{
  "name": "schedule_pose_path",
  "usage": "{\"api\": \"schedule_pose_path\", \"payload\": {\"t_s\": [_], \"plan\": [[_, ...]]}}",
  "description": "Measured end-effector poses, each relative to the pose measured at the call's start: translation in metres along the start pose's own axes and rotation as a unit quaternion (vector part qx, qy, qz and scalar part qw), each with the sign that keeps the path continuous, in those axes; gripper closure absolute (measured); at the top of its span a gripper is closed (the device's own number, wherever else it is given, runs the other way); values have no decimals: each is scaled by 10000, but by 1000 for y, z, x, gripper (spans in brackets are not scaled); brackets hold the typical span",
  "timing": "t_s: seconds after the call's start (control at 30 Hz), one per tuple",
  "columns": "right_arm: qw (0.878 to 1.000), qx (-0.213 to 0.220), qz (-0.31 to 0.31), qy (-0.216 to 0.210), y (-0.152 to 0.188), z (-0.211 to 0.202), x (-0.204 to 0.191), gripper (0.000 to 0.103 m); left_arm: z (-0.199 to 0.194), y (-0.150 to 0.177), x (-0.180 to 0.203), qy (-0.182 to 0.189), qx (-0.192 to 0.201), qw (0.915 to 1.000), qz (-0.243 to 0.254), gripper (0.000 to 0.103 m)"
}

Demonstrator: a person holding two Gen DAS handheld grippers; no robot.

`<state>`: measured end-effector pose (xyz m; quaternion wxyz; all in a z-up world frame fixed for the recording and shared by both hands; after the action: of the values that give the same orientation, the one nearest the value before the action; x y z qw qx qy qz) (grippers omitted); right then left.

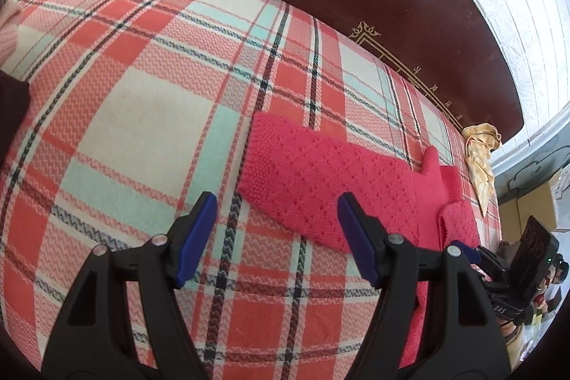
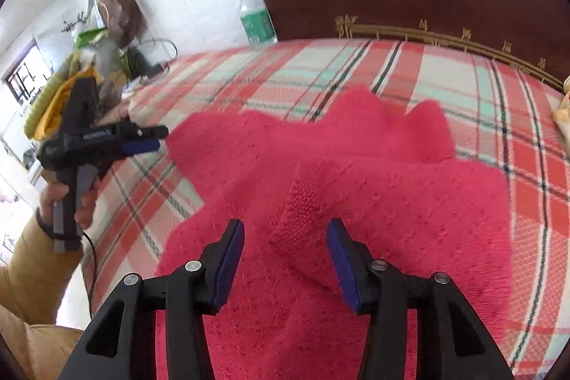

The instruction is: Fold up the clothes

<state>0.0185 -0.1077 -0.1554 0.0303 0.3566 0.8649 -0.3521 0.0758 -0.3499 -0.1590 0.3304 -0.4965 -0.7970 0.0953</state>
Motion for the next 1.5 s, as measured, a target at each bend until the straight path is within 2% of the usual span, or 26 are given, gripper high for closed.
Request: {"api": "schedule_pose_path", "payload": {"t_s": [0.1, 0.13, 0.2, 0.3, 0.37, 0.4, 0.43, 0.5, 0.57, 0.7, 0.8, 0.87, 0.9, 0.97, 1.0, 1.07, 1.1, 1.13, 1.17, 1.2, 1.27, 1.33, 1.4, 1.5], "plan": [[9998, 88, 155, -72, -2, -6, 1, 53, 6, 5, 6, 148, -178, 9997, -13, 31], [9996, 122, 228, -76, -3, -9, 3, 53, 8, 6, 10, 196, -181, 9996, 10, 27], [9991, 185, 360, -92, -3, -14, 6, 53, 11, 6, 17, 375, -103, 9992, 77, 22], [9981, 242, 551, -98, -3, -20, 11, 52, 14, 3, 23, 498, 55, 9987, -26, 23], [9973, 241, 675, -125, 0, -22, 15, 51, 16, 2, 29, 725, 48, 9973, -129, 51], [9968, 247, 748, -128, 1, -24, 18, 50, 20, 3, 30, 793, -45, 9966, -206, 73], [9963, 243, 819, -122, 3, -25, 21, 47, 22, 2, 28, 697, -34, 9973, -240, 85], [9954, 228, 925, -89, 6, -27, 27, 45, 17, -4, 30, 600, 196, 9978, -197, 90], [9944, 233, 1018, -139, 9, -31, 31, 45, 8, -11, 42, 747, 365, 9964, -151, 90], [9931, 363, 1105, -146, 8, -42, 38, 45, -15, -22, 89, 975, 689, 9919, 428, 90], [9915, 488, 1187, -197, 6, -50, 43, 45, -29, -15, 145, 1335, 775, 9812, 1159, 90], [9896, 564, 1294, -284, 4, -54, 46, 45, -33, -2, 184, 1604, 681, 9709, 1646, 90], [9884, 587, 1360, -343, 3, -55, 48, 45, -32, 7, 201, 1667, 642, 9654, 1900, 90], [9877, 605, 1400, -358, 3, -56, 50, 45, -28, 18, 217, 1560, 622, 9617, 2166, 90], [9879, 610, 1380, -350, 3, -57, 50, 45, -25, 21, 218, 1548, 588, 9622, 2160, 89], [9887, 598, 1322, -364, 5, -59, 49, 45, -19, 20, 197, 1338, 560, 9725, 1823, 83], [9890, 597, 1306, -361, 6, -60, 49, 44, -15, 17, 177, 1140, 545, 9810, 1475, 64], [9891, 593, 1296, -364, 7, -60, 50, 42, -12, 14, 153, 975, 544, 9882, 1050, 35], [9891, 585, 1301, -372, 9, -59, 50, 42, -10, 13, 128, 892, 552, 9932, 512, 26], [9888, 572, 1323, -387, 10, -59, 51, 41, -10, 14, 100, 844, 607, 9945, -138, 21], [9886, 537, 1346, -421, 12, -57, 52, 41, -8, 23, 60, 793, 528, 9910, -943, 21], [9884, 516, 1353, -457, 14, -54, 52, 41, -4, 32, 37, 744, 416, 9866, -1389, 21], [9882, 493, 1366, -484, 14, -50, 52, 41, 5, 39, 30, 770, 292, 9840, -1580, 21], [9888, 446, 1341, -486, 15, -48, 50, 40, 15, 29, 36, 763, 431, 9855, -1453, 21]]}}
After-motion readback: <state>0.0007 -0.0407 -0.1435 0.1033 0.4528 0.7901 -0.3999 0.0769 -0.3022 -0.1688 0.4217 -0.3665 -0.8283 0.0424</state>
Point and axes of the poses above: each gripper's, at about its wrist camera, not at the fingertips, and z roughly the way its jaws point, x to its right, y to its underside, the point moved 10 cm from there along z, roughly the way its jaws point, and after that the axes turned 2 degrees about z, right-handed, at the moved point
